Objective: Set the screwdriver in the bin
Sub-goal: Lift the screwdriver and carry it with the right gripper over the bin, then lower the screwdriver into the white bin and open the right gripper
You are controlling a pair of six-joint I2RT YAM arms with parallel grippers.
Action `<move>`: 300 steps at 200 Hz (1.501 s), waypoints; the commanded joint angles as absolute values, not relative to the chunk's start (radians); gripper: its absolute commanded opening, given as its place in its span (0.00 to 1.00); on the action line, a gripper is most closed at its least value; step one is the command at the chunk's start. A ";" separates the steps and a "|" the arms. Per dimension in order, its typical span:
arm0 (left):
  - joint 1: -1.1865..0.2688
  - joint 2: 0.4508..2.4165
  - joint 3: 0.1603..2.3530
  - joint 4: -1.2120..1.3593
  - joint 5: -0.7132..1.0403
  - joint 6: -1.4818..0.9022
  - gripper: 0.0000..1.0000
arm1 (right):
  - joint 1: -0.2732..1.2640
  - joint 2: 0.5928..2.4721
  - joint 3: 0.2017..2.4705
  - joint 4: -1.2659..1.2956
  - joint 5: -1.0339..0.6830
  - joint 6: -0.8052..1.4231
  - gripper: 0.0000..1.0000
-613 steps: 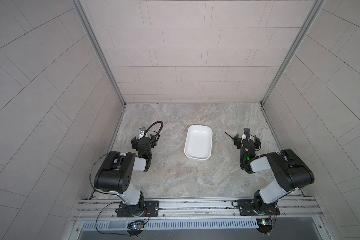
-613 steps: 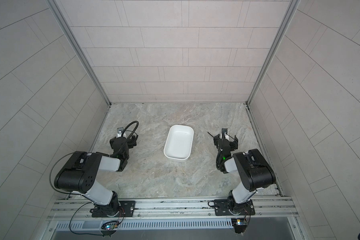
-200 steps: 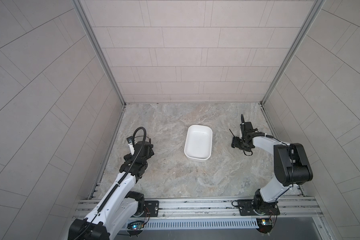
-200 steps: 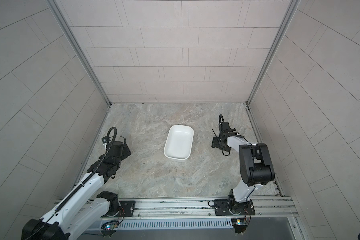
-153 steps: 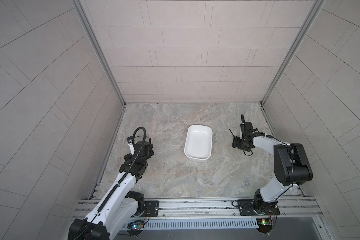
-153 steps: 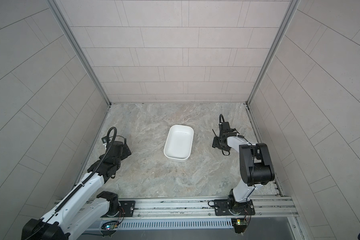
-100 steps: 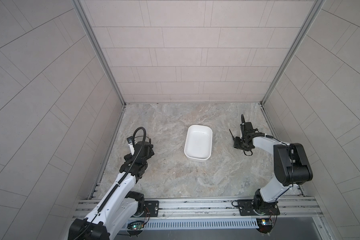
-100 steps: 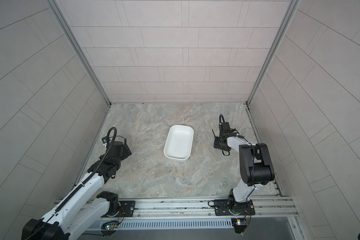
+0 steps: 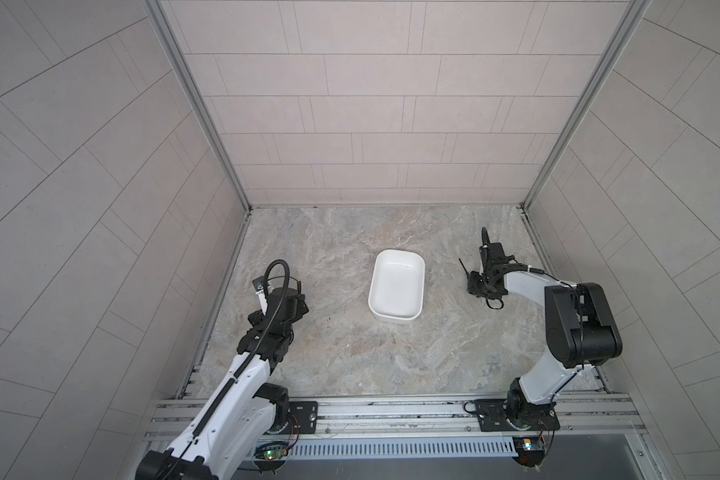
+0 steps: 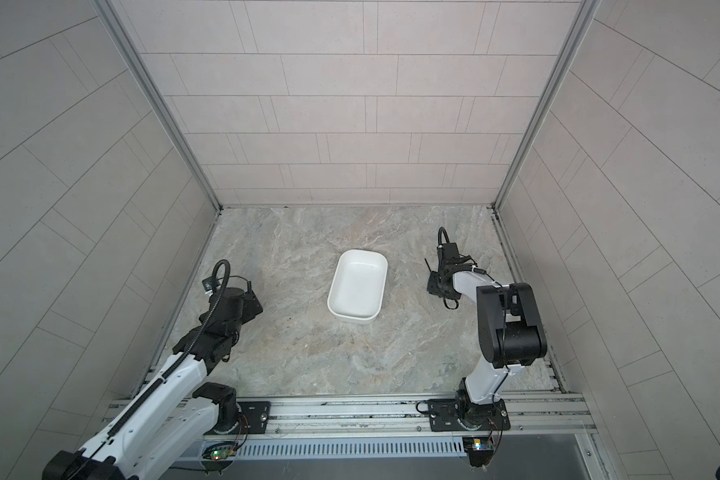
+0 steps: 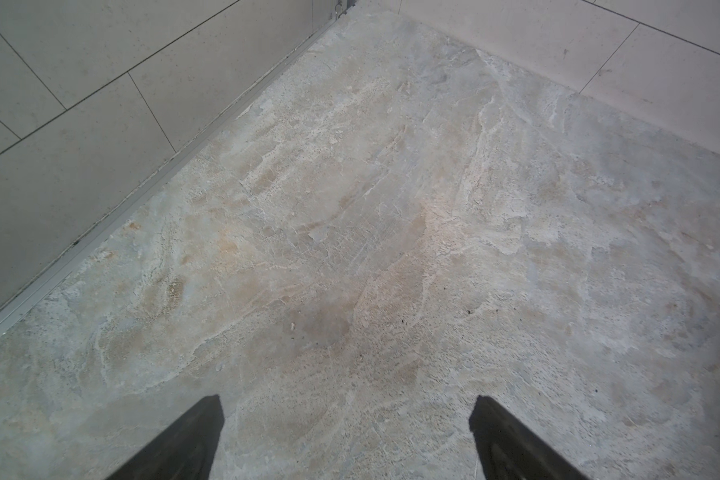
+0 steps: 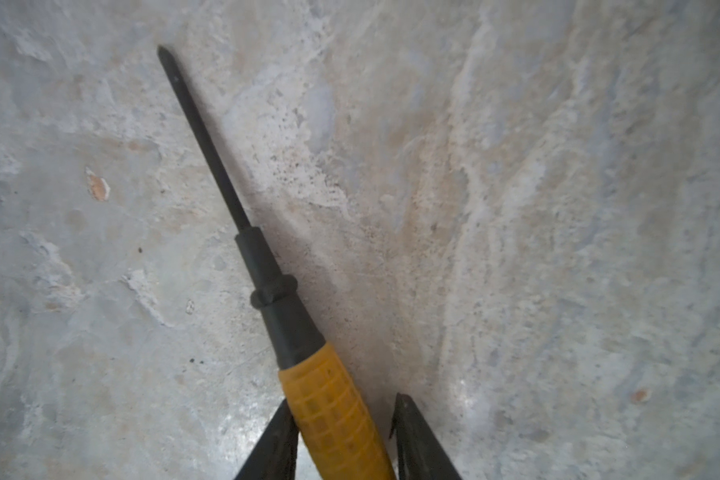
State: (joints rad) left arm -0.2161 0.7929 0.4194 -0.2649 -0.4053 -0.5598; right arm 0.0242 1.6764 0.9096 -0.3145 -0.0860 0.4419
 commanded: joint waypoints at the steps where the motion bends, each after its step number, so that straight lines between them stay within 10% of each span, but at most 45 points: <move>1: -0.213 0.788 0.406 -0.241 -0.395 -0.545 0.99 | 0.025 1.693 0.884 -0.335 -0.087 0.455 0.33; 84: -0.213 0.796 0.404 -0.223 -0.373 -0.543 0.99 | 0.103 1.516 0.840 -0.415 -0.062 0.452 0.06; 144: -0.213 0.821 0.406 -0.201 -0.333 -0.539 0.99 | 0.592 1.224 0.783 -0.273 0.072 0.753 0.03; 184: -0.214 0.819 0.408 -0.217 -0.352 -0.536 0.99 | 0.827 1.406 0.875 -0.013 0.120 0.931 0.02; 300: -0.214 0.837 0.407 -0.198 -0.328 -0.534 0.99 | 0.749 1.662 0.993 -0.059 -0.052 0.962 0.06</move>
State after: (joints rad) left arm -0.2161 0.8307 0.4141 -0.2131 -0.3332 -0.5423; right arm 0.7826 1.6199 0.9901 -0.0597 0.0032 0.9443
